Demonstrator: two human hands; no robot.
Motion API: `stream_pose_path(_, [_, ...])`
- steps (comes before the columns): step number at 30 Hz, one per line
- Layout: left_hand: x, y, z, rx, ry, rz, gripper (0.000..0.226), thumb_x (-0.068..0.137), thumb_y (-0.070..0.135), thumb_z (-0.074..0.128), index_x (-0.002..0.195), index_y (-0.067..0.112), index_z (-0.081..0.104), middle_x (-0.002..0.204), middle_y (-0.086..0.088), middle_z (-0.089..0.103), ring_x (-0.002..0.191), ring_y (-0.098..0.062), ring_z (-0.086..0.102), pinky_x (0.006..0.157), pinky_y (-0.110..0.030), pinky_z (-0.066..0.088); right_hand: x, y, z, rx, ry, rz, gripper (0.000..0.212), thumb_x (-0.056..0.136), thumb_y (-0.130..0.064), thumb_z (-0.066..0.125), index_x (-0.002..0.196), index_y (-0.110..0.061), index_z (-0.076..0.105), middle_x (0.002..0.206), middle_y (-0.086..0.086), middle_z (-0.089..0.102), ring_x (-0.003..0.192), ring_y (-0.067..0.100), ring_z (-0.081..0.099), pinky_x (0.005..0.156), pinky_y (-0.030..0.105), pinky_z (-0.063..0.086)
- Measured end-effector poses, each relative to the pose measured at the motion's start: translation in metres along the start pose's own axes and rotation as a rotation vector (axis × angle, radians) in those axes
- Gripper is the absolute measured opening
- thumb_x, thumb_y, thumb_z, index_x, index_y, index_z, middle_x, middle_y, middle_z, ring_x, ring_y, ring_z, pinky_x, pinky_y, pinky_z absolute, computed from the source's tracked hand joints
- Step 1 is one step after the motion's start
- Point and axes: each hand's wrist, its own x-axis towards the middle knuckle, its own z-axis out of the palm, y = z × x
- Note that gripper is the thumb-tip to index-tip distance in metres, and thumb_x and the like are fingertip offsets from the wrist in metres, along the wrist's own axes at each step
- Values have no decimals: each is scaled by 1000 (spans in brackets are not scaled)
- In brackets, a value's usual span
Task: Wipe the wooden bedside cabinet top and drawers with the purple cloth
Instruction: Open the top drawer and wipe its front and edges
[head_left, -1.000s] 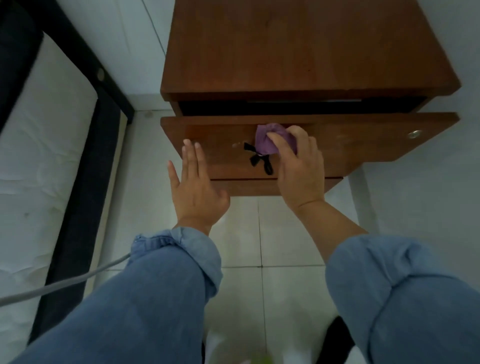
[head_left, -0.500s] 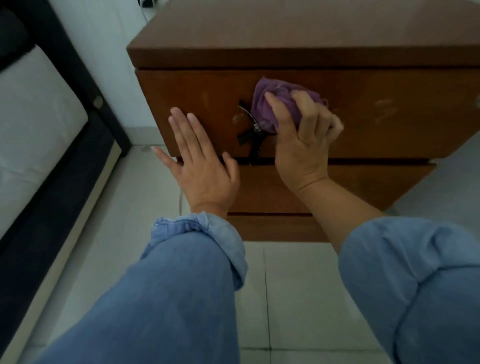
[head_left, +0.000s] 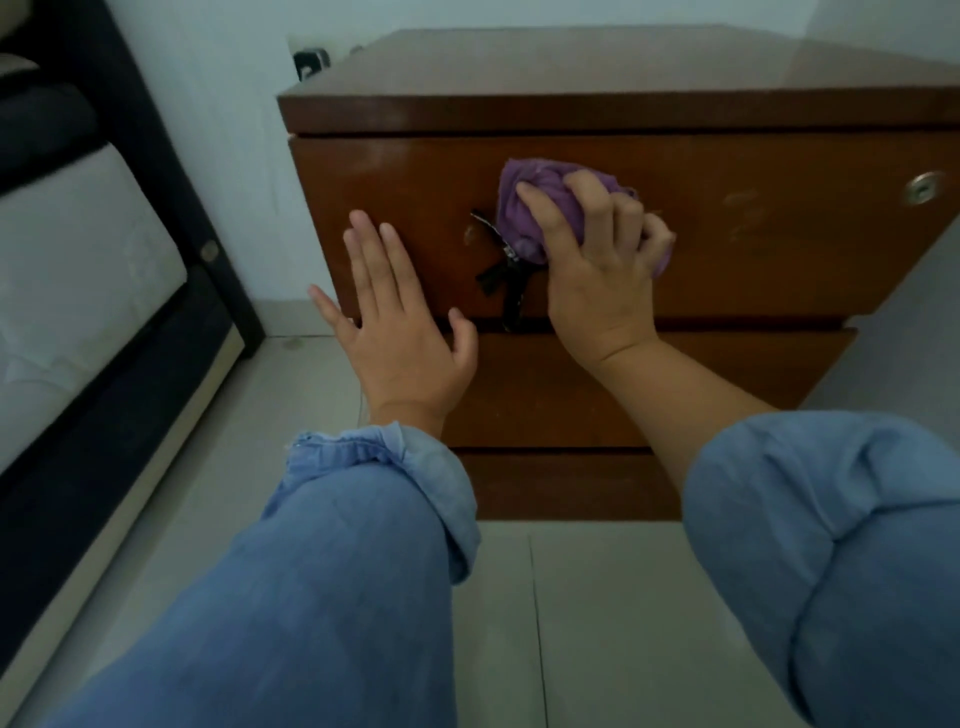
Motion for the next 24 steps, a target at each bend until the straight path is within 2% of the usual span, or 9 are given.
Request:
stream_pose_path(4, [-2,-15,-18,-21,-116,101,87,83,46,39,151,10,0,160,-9,-11,148,-23,-4,114,-59,1,2,-3,-16,19,-179,12,69,82,-10,51,145,-27,29,139,0,11,120,28,19,96,50,29])
stream_pose_path(7, [2,-32,-35,-22,-191,194,85,84,43,41,151,11,-1,160,-6,-13,148,-19,-3,115,-55,0,6,-10,-32,18,-279,36,69,82,-9,53,144,-27,26,146,11,24,124,35,29,96,49,31])
stream_pose_path(9, [6,-44,-47,-57,-215,239,81,87,37,42,151,13,0,160,-4,-8,148,-17,2,116,-52,-1,9,-16,-43,8,-303,12,67,83,-9,53,143,-27,28,146,12,28,125,35,32,95,47,32])
stream_pose_path(14, [6,-68,-64,-151,-294,209,73,91,32,41,152,16,3,161,0,1,146,-16,13,117,-46,3,24,-47,-61,47,-226,-30,59,86,-9,51,141,-25,35,143,13,35,123,35,38,90,43,32])
stream_pose_path(18, [-3,-74,-56,-174,-306,167,79,88,33,43,152,14,0,161,-1,-3,146,-16,11,117,-45,2,50,-77,-59,56,-109,-130,60,85,-13,50,142,-25,36,141,13,42,120,33,40,90,41,32])
stream_pose_path(21, [-6,-75,-40,-221,-283,165,85,85,30,46,152,13,-4,160,-2,-10,146,-18,12,117,-43,-2,70,-92,-42,21,-51,-227,63,83,-14,47,144,-27,35,138,12,47,118,30,40,91,42,29])
stream_pose_path(24, [-8,-73,-28,-403,-197,149,83,79,24,42,151,13,2,160,-4,3,144,-15,19,117,-31,-3,70,-97,-10,-47,22,-274,60,80,-17,51,139,-28,44,133,7,52,112,26,32,86,41,25])
